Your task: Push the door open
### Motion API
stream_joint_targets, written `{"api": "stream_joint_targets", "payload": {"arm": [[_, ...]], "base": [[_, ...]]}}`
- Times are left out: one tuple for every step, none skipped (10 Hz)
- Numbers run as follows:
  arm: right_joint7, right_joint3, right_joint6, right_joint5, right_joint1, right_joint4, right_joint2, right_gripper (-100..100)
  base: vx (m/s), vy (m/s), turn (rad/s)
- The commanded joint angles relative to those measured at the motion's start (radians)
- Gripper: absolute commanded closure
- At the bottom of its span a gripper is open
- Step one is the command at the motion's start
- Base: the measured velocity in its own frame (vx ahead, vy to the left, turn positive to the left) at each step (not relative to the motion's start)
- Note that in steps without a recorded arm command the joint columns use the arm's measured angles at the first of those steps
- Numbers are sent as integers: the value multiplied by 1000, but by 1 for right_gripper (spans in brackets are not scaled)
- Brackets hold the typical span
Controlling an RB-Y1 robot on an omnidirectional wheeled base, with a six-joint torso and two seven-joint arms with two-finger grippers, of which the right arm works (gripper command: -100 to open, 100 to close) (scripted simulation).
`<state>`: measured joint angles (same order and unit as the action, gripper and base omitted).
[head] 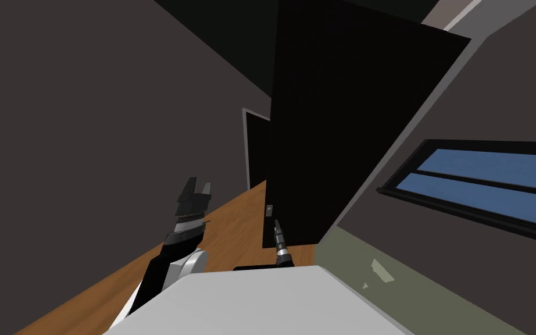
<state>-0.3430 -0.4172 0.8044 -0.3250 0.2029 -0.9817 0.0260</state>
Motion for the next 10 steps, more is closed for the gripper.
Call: {"api": "stream_joint_targets", "payload": {"arm": [[4, 12, -11, 2, -14, 4, -1, -100], [6, 17, -14, 3, -22, 8, -8, -100], [8, 25, -18, 5, -31, 13, -23, -100], [10, 30, -22, 6, -39, 17, -40, -100], [7, 27, -23, 5, -32, 8, -30, -100], [7, 27, -23, 5, -32, 8, -30, 100], [7, 27, -23, 5, -32, 8, -30, 100], [7, 27, -23, 5, -32, 8, -30, 100], [7, 27, -23, 5, -32, 8, -30, 100], [7, 27, -23, 5, -32, 8, -30, 100]], "base": [[254, 45, 18], [236, 47, 11], [236, 35, 11], [238, 45, 12], [103, 22, -5], [-22, -3, -3], [-39, -9, 10], [-28, -7, 7], [-18, -2, -1], [-9, 1, -3]]}}
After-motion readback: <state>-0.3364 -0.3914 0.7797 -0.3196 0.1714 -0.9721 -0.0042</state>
